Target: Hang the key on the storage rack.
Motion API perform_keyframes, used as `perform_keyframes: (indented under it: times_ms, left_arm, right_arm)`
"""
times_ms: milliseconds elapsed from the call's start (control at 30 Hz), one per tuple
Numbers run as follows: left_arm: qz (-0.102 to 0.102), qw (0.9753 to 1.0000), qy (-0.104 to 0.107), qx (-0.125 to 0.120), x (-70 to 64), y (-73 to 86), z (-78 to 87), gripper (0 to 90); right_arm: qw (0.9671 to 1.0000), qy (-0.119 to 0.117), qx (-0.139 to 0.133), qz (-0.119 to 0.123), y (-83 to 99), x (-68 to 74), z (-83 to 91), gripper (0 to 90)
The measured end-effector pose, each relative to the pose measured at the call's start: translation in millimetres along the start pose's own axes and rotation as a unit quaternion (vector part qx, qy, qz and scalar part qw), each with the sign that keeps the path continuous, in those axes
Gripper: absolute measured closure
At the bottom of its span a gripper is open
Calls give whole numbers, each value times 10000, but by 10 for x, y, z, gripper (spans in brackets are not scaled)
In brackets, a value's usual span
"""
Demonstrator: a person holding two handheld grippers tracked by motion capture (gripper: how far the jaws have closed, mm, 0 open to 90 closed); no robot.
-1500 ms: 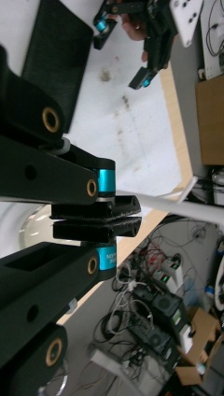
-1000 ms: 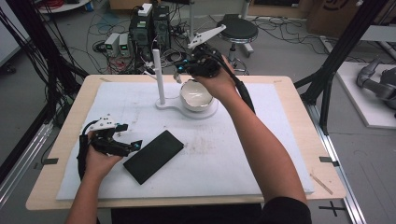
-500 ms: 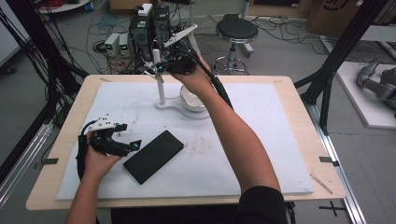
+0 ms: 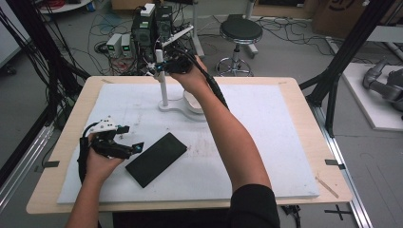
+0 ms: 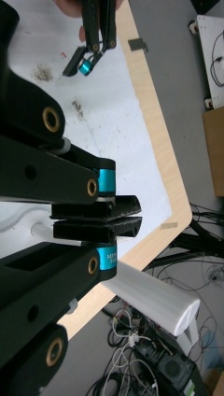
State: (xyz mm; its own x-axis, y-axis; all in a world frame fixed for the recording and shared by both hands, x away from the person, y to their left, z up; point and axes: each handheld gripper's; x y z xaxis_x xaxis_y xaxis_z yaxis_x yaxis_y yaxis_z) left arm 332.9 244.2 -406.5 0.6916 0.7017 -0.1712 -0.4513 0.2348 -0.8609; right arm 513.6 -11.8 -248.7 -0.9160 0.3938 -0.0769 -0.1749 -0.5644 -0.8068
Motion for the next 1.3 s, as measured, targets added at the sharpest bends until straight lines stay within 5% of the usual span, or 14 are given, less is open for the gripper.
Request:
perform_keyframes:
  times_ms: [267, 333, 500, 767, 800, 1100, 1300]
  left_arm:
    - [-2, 10000, 9, -5, -1, -2, 5, 50]
    - [-1, 10000, 16, -6, 4, -2, 6, 50]
    - [0, 10000, 14, -23, 9, -3, 11, 50]
    - [-22, 10000, 38, 26, -11, -5, -11, 50]
    - [-12, 10000, 48, 32, -19, -2, -17, 50]
    - [-70, 9999, 63, 119, -62, 3, -67, 50]
    - [-98, 9998, 79, 153, -79, 4, -89, 50]
  right_arm:
    - [9998, 72, 10, -189, 48, -62, -40, 885]
    - [9995, 184, -97, -242, 55, -57, -28, 758]
    - [9990, 375, -52, -244, 99, -48, 100, 665]
    - [9977, 655, -70, -133, 387, 30, 567, 508]
    - [9968, 782, -33, -176, 515, 48, 719, 461]
    - [9945, 953, -18, -428, 1025, 99, 1223, 380]
    - [9894, 1342, -182, -524, 1387, 171, 1579, 321]
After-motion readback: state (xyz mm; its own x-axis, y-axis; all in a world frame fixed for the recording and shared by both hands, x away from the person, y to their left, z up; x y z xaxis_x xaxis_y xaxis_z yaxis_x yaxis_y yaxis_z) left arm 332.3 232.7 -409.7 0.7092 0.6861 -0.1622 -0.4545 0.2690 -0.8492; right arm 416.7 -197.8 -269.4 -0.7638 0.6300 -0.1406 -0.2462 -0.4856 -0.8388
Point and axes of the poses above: each handheld gripper's, and its own axes: z roughly backward along the jaws, y roughly out of its underside, x roughly to its left, and after that the axes turned 4 degrees about z, right-handed
